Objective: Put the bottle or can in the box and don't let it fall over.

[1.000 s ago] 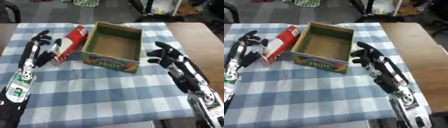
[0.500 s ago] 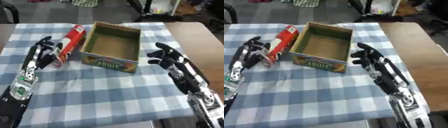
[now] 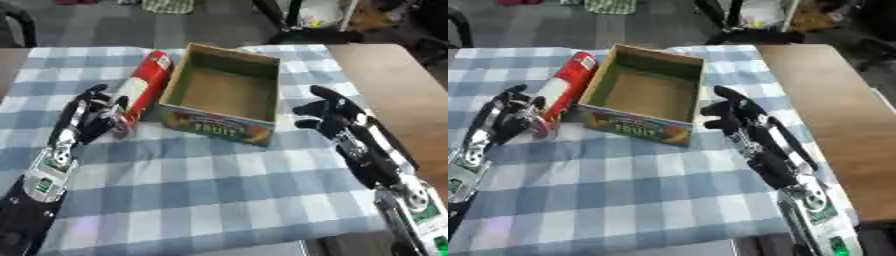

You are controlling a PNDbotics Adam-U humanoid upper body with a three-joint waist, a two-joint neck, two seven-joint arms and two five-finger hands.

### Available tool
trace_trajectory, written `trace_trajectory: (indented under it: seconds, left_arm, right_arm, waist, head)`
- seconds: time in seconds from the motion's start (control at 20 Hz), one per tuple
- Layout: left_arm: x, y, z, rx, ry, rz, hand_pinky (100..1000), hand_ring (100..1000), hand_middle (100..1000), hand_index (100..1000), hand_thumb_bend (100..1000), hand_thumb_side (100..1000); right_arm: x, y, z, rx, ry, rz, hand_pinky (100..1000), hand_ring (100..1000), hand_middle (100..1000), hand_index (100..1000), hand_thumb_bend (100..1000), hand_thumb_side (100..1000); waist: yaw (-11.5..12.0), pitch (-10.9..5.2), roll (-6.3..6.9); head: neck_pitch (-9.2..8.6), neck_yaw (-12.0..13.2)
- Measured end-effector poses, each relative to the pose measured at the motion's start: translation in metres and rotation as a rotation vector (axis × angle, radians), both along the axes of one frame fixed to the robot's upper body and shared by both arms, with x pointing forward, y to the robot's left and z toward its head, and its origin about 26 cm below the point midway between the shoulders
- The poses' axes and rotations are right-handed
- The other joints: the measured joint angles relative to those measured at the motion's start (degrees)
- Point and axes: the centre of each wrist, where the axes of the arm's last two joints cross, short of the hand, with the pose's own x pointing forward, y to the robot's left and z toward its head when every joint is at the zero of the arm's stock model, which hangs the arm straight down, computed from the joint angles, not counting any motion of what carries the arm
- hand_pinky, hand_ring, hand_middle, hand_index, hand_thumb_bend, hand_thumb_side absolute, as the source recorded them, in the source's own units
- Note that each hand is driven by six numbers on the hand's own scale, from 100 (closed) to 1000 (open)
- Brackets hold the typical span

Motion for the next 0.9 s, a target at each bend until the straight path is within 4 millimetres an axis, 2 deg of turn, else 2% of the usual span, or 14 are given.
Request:
trace_trajectory:
  seconds: [0.1,0.15,0.2,0.5,0.55,0.6,0.65,0.7,0.9]
  left_arm:
    - [-0.001,-0.002,0.0,0.059,-0.014,-0.01,849,737,737,941,447,712]
    - [-0.002,-0.003,-0.001,0.093,-0.02,-0.01,847,740,741,941,470,652]
    - [-0.003,-0.003,-0.002,0.127,-0.025,-0.009,847,740,741,941,440,691]
    - [-0.006,-0.013,-0.008,0.244,-0.047,-0.013,829,726,721,922,302,588]
    - [-0.006,-0.014,-0.009,0.249,-0.046,-0.015,818,715,710,914,231,547]
    - [-0.007,-0.015,-0.01,0.25,-0.048,-0.017,813,710,704,909,204,531]
    - [-0.007,-0.016,-0.01,0.249,-0.051,-0.018,798,691,679,890,128,483]
    - [-0.007,-0.018,-0.011,0.245,-0.054,-0.018,785,674,663,881,100,461]
    - [-0.007,-0.02,-0.013,0.223,-0.065,-0.007,697,570,551,809,100,328]
  right_arm:
    - [0.0,0.0,0.0,0.0,0.0,0.0,805,862,709,940,100,616]
    - [0.0,0.0,0.0,0.0,0.0,0.0,805,862,708,940,100,613]
    - [0.0,0.0,0.0,0.0,0.0,0.0,805,862,708,940,100,617]
    - [0.0,0.001,0.0,0.005,0.001,0.001,805,862,708,940,100,619]
    - [0.0,0.001,0.0,0.006,0.001,0.001,805,862,708,940,100,619]
    - [0.0,0.001,0.0,0.007,0.001,0.001,805,862,708,940,100,619]
    - [0.0,0.001,0.0,0.007,0.001,0.001,805,862,708,940,100,619]
    - [0.0,0.001,0.0,0.007,0.001,0.001,805,862,708,940,100,620]
    - [0.0,0.001,-0.001,0.007,0.003,0.001,805,862,708,940,100,622]
  waist:
    - [-0.02,0.0,0.0]
    - [-0.02,0.0,0.0]
    - [-0.02,0.0,0.0]
    - [-0.01,0.0,0.0]
    - [-0.01,0.0,0.0]
    - [0.0,0.0,0.0]
    - [0.01,0.0,0.0]
    - [0.03,0.0,0.0]
    - [0.05,0.0,0.0]
  head:
    - [0.0,-0.01]
    - [0.0,-0.02]
    - [0.0,-0.03]
    - [0.0,-0.09]
    - [0.0,-0.11]
    - [0.0,-0.16]
    - [0.0,-0.22]
    - [0.0,-0.26]
    - [0.0,-0.33]
